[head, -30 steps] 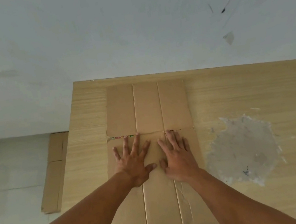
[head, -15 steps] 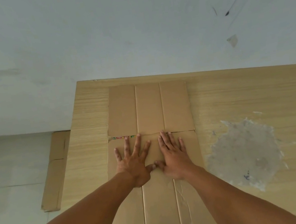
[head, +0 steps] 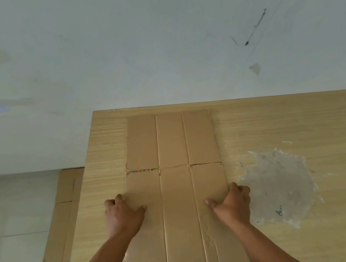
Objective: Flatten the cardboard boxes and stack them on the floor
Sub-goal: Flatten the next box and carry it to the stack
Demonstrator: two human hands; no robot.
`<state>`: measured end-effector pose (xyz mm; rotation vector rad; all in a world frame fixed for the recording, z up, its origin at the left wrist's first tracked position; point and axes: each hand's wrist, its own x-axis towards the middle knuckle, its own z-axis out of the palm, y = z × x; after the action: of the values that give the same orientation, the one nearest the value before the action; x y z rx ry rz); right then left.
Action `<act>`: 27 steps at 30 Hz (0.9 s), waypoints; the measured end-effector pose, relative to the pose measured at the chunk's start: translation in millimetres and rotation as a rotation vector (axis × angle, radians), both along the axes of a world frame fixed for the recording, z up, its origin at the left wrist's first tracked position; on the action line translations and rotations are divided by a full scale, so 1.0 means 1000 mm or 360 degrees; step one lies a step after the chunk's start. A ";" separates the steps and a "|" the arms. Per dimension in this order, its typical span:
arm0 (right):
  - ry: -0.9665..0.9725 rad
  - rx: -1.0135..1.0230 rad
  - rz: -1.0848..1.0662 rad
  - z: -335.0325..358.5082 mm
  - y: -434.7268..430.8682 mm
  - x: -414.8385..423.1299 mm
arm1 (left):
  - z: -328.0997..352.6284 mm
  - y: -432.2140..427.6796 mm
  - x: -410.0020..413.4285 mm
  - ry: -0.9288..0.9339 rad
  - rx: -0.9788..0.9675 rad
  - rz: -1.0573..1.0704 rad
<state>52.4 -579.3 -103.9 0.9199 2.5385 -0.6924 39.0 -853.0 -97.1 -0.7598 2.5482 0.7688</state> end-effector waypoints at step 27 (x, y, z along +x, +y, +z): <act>0.0195 -0.0861 -0.0565 0.014 -0.011 0.030 | 0.034 -0.045 0.027 0.0001 0.0840 0.0617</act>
<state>82.5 -590.8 -89.6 1.1515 2.1104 -1.4880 65.9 -897.6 -63.1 -1.0644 2.0600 1.4822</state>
